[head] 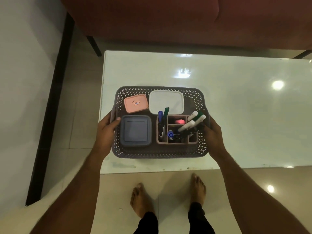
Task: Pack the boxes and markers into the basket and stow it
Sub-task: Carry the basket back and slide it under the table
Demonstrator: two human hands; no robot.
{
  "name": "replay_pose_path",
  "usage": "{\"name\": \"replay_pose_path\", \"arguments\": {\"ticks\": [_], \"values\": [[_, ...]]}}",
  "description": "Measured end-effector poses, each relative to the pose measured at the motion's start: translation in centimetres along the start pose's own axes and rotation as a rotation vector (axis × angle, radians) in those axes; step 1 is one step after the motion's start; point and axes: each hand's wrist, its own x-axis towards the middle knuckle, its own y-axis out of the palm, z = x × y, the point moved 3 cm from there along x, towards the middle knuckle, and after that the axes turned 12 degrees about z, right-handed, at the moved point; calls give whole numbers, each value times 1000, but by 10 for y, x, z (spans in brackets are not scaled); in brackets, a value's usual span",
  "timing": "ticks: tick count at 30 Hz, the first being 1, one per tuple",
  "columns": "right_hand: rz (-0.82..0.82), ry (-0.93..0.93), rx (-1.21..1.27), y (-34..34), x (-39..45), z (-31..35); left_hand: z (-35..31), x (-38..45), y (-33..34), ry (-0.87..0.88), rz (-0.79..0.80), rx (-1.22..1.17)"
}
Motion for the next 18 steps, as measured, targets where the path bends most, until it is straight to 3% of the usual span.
{"name": "replay_pose_path", "arguments": {"ticks": [5,18], "values": [[-20,-2,56,2,3,-3,3,-3,6,12,9,-149],[38,-95,98,7,-19,-1,-6,-36,3,39,-17,-153]]}}
